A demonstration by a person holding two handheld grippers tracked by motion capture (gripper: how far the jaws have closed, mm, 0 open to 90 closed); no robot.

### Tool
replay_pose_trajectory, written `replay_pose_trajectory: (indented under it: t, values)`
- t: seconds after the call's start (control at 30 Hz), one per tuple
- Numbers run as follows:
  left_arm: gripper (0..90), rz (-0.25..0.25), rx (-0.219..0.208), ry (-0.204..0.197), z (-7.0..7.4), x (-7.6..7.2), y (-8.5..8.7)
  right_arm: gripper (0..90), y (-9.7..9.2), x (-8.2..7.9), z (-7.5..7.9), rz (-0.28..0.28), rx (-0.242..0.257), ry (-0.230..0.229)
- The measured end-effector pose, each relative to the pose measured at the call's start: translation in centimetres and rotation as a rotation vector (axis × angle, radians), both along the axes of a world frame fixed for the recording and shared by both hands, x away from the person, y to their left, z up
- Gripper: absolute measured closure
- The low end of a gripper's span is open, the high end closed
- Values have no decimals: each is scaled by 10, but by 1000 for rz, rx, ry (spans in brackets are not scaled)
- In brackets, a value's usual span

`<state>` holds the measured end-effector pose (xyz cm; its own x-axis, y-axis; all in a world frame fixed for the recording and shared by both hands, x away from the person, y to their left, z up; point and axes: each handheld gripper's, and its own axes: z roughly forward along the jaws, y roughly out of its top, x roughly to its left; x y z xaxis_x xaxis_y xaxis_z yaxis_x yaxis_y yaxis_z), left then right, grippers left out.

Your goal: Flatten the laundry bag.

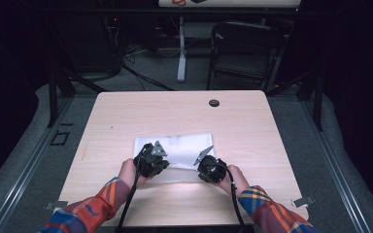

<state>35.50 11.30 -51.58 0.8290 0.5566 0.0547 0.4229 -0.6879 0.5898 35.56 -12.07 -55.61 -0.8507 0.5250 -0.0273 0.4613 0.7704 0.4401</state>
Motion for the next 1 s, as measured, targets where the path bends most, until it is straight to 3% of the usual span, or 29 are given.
replay_pose_trajectory:
  t: [0.37, 0.47, 1.0]
  values:
    - [878, 23, -21, -17, 13, 5, 4, 900, 0, -2, 1, 7, -15, 12]
    - [878, 24, -16, -28, 16, 5, 6, 900, 1, -3, 1, 8, -27, -3]
    - [878, 57, 2, -74, 41, 21, 12, 900, -1, -6, 1, 2, -16, 14]
